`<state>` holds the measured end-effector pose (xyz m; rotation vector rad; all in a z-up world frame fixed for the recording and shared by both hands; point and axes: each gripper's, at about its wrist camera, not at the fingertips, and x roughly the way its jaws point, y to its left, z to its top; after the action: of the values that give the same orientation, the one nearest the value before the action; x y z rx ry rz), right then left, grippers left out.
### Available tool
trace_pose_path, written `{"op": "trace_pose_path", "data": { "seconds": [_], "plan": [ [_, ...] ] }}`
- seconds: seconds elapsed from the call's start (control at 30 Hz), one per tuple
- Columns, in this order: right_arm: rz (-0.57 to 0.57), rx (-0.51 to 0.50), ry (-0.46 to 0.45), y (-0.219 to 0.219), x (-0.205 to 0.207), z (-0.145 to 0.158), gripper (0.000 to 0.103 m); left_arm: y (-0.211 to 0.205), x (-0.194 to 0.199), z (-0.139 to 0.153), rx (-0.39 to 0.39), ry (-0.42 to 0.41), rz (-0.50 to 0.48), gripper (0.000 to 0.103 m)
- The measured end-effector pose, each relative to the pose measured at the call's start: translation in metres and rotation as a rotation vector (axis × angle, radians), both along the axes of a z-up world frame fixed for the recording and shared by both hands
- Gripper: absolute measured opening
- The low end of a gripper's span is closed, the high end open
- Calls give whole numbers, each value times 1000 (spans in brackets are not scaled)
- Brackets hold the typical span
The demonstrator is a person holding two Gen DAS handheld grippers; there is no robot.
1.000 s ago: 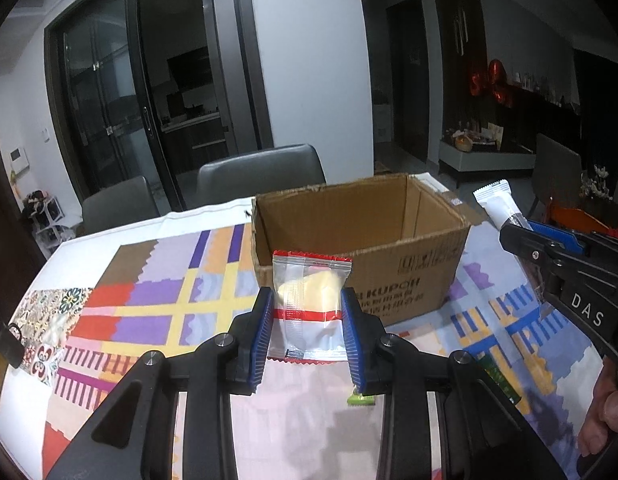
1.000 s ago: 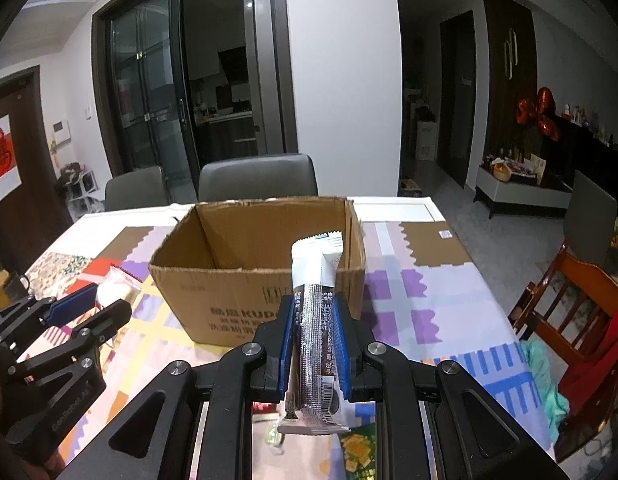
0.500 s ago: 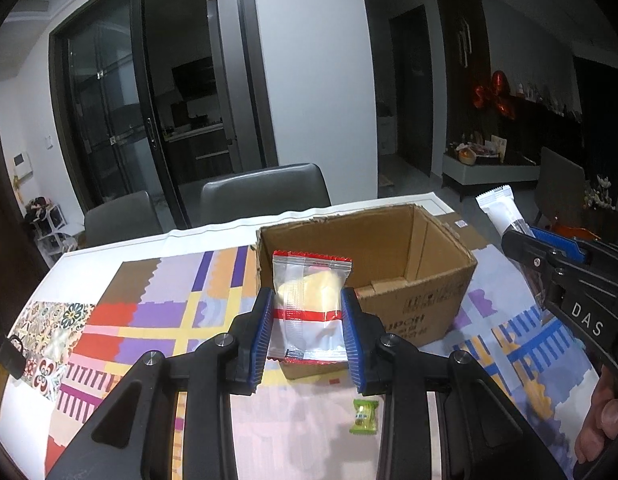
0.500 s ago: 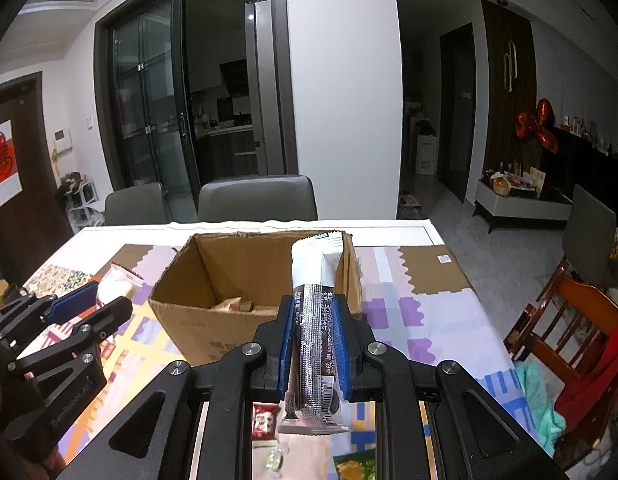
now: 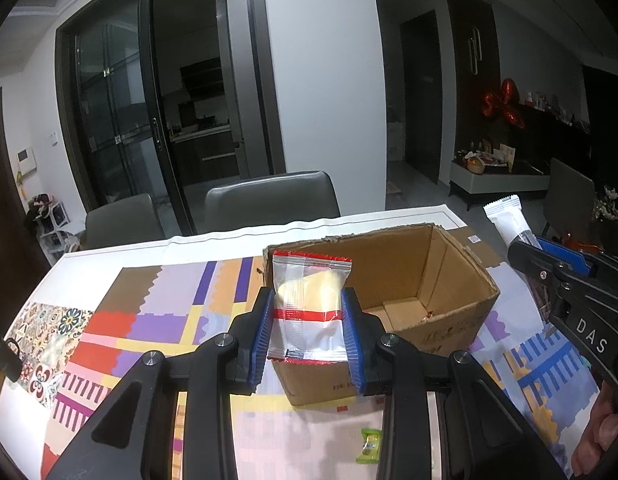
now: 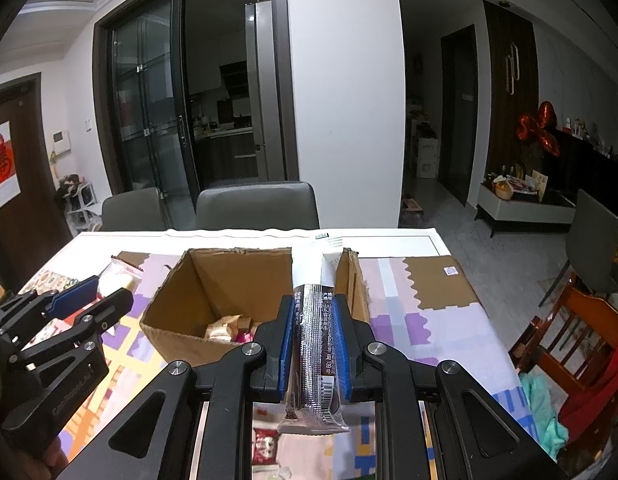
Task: Organize snacks
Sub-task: 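Lift the pastry bag and chocolate bar and carry them over the box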
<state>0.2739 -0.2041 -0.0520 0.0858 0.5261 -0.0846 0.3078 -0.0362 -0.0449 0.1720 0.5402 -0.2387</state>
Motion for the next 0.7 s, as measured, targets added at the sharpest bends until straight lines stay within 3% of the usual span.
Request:
{"op": "trace_pose_path", "data": {
  "seconds": [0.7],
  "plan": [
    [-1,0,-10,-6,46,2,20,-7,46,-8,-7,8,3,33]
  ]
}}
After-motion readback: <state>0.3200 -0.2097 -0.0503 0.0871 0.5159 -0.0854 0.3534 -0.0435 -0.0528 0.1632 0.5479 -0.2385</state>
